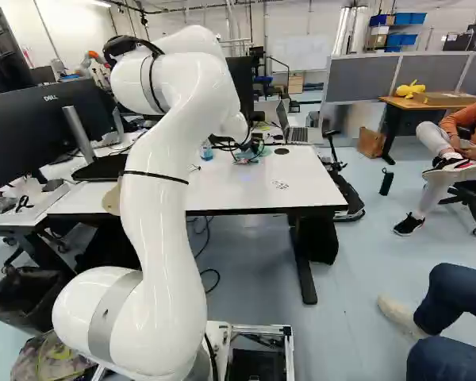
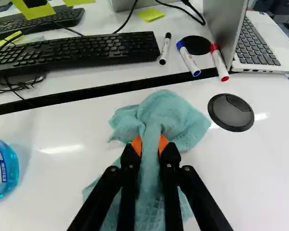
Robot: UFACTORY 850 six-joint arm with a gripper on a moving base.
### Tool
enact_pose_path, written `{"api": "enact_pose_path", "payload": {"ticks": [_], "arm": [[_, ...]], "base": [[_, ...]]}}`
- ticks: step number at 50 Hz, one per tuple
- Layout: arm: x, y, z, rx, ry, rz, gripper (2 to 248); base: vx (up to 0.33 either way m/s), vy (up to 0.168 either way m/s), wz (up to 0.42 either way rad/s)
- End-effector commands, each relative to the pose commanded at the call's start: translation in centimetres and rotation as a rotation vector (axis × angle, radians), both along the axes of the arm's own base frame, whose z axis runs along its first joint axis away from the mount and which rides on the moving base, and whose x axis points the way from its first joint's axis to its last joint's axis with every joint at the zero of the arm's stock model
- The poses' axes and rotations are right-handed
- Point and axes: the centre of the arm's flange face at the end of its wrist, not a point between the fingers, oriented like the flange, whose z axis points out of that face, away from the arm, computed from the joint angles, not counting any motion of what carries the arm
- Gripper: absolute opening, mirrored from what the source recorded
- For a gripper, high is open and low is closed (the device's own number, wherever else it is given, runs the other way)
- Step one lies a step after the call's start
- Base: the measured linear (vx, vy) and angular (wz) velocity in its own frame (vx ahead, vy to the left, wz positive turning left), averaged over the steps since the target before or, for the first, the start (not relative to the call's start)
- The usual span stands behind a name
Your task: Clean the table with the green towel
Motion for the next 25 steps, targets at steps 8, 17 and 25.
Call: {"api": "enact_pose_path", "payload": {"ticks": [8, 17, 25], "arm": [[-0.1, -1.4, 0.0, 0.0, -0.001, -0.019, 57], [-0.6, -3.0, 0.0, 0.0, 0.002, -0.041, 57], [-1.5, -4.1, 0.1, 0.001, 0.009, -0.059, 57]], "base": [[0.0, 0.0, 0.0], [0.0, 0.0, 0.0], [0.0, 0.0, 0.0]]}}
